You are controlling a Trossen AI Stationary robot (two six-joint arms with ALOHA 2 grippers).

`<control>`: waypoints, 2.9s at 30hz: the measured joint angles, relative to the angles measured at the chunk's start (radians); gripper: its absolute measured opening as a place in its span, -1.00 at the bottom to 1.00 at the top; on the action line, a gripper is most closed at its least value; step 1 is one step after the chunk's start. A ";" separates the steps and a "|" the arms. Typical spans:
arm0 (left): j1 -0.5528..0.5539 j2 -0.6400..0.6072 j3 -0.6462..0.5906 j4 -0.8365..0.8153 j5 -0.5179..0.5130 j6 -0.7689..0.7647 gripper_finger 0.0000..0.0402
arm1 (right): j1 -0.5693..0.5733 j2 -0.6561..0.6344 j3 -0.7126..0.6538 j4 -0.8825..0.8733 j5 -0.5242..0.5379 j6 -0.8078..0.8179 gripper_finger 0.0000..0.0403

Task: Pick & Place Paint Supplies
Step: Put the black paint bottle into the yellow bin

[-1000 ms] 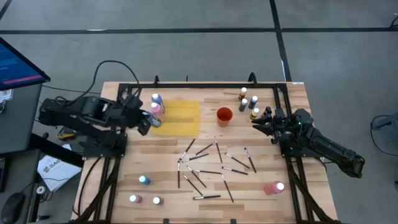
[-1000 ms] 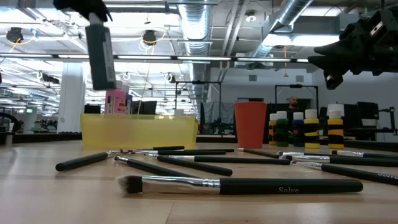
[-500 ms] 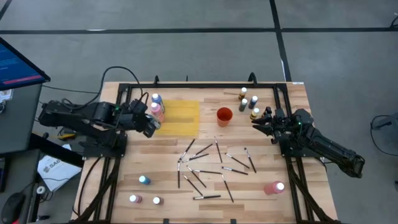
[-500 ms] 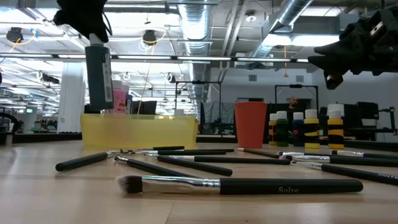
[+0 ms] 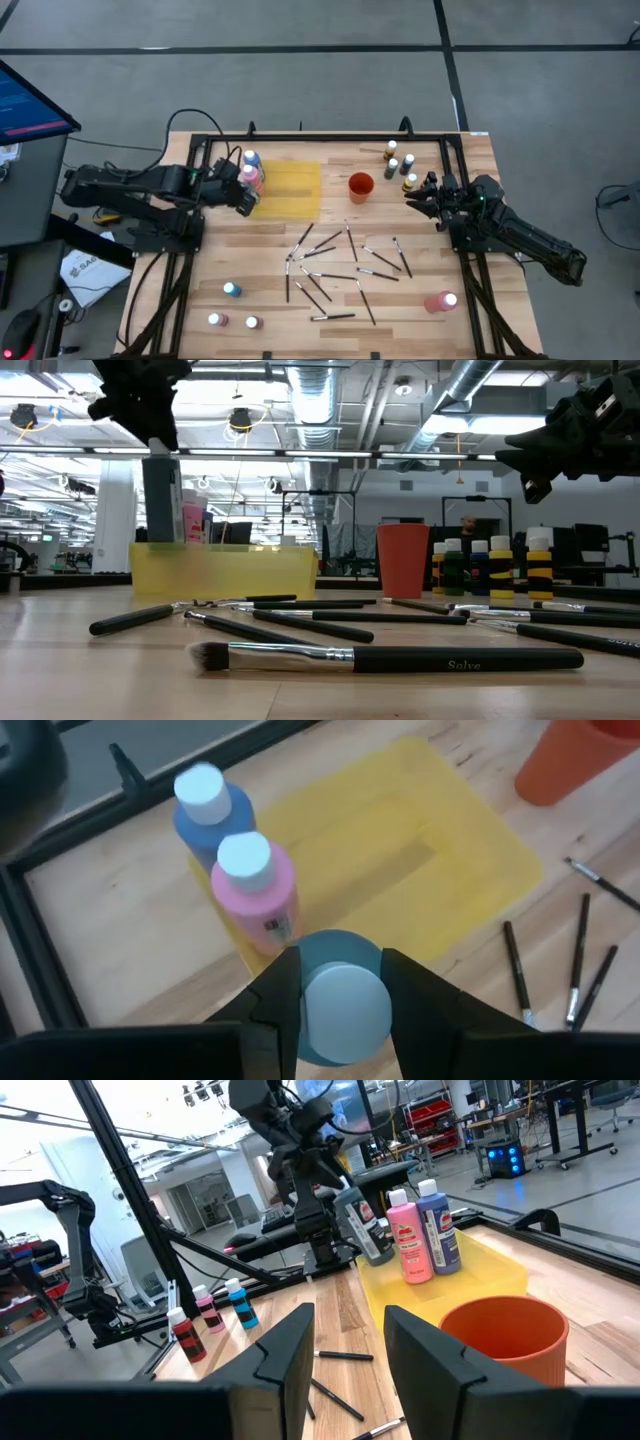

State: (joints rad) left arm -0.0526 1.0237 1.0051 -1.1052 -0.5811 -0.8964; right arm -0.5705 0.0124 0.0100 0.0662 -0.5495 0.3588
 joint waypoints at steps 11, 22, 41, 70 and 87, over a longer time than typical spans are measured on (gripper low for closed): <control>0.064 0.000 -0.032 0.027 0.050 0.000 -0.49 | 0.000 0.000 0.000 0.000 0.000 0.000 -0.41; 0.094 0.077 -0.033 0.057 0.065 0.002 -0.49 | 0.000 0.000 0.000 0.000 0.000 0.000 -0.41; 0.094 0.121 -0.033 0.076 0.076 0.001 -0.49 | 0.000 0.000 0.000 0.000 0.000 0.000 -0.41; 0.094 0.127 -0.072 0.104 0.083 -0.025 -0.28 | 0.000 0.000 0.000 0.000 0.000 0.000 -0.41; 0.094 0.125 -0.071 0.103 0.059 -0.027 0.07 | 0.000 0.000 0.000 0.000 0.000 0.000 -0.41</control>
State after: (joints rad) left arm 0.0410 1.1491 0.9339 -1.0021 -0.5225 -0.9233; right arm -0.5705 0.0128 0.0099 0.0658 -0.5497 0.3584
